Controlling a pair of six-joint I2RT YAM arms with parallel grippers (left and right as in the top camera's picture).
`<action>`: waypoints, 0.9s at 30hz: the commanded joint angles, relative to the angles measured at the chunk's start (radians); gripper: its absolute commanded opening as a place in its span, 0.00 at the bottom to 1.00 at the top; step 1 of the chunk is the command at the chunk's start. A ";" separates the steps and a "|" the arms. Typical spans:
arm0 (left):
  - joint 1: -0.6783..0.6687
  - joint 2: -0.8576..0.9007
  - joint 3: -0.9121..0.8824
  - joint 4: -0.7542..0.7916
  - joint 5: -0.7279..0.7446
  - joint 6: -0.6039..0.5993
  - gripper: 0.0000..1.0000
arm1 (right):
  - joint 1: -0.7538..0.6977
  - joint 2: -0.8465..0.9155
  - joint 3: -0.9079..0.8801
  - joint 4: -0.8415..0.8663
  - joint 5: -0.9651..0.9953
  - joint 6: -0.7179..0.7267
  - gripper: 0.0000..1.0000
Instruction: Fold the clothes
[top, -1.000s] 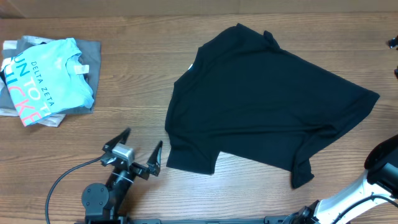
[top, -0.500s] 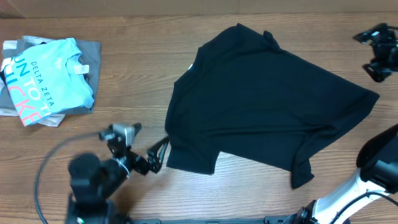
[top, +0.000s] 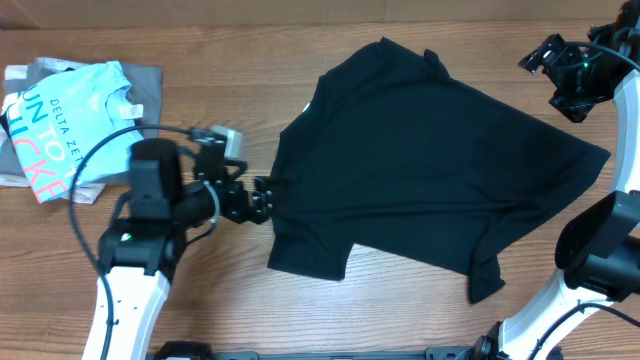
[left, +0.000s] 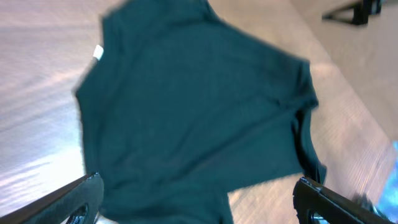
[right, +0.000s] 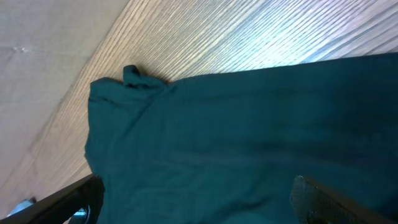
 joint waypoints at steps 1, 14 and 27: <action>-0.112 0.031 0.052 -0.069 -0.204 0.046 1.00 | -0.002 -0.005 0.023 0.005 0.022 -0.024 1.00; -0.342 0.229 0.055 -0.203 -0.405 -0.231 1.00 | -0.002 -0.005 0.023 0.004 0.021 -0.023 1.00; -0.229 0.542 0.054 -0.211 -0.403 -0.357 1.00 | -0.002 -0.005 0.023 -0.033 0.021 -0.023 1.00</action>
